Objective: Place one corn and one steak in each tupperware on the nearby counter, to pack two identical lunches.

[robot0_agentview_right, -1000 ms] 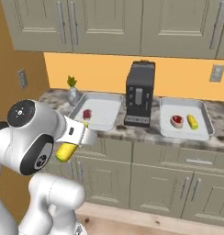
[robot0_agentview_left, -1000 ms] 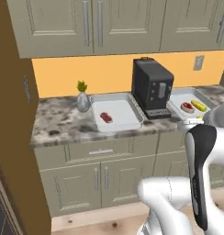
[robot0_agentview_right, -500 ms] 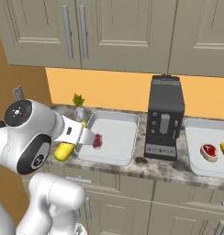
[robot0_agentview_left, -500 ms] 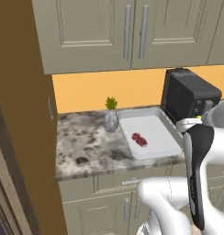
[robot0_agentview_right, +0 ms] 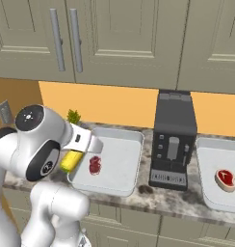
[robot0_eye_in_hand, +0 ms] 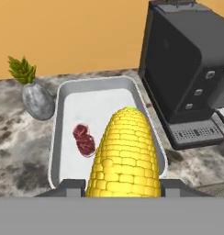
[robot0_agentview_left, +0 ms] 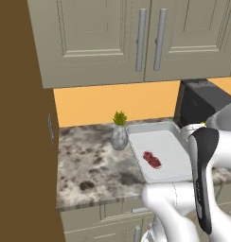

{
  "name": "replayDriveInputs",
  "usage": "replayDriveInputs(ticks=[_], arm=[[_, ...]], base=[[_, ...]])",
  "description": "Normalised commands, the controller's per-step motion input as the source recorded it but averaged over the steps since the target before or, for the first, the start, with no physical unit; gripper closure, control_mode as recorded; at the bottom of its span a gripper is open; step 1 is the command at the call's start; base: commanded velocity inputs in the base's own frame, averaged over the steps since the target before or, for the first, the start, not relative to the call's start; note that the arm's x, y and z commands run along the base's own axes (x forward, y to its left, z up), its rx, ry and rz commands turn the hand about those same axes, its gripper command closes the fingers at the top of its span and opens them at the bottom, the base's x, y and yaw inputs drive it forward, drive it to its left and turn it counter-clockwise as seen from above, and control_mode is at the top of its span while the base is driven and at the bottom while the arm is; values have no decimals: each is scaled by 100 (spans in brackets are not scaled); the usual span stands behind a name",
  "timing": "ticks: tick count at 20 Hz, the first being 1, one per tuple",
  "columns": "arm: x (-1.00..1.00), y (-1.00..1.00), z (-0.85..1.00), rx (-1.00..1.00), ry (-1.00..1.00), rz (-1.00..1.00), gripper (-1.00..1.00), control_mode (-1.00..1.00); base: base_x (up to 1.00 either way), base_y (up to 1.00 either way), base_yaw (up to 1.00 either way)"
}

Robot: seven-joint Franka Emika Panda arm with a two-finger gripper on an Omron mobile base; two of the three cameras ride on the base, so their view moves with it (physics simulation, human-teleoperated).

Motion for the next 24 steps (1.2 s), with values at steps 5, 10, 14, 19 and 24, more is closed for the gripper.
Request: replayDriveInputs(ticks=[5,10,14,19,24], arm=[[45,-12,-89,0,1,11,100,-100],[59,0,-74,-1,0,15,100,-100],[40,0,-56,-5,7,8,100,-100],[39,0,-47,-5,10,3,100,-100],[42,-10,-38,-2,4,0,100,-100]], base=[[0,0,0],[0,0,0],[0,0,0],[0,0,0],[0,0,0]])
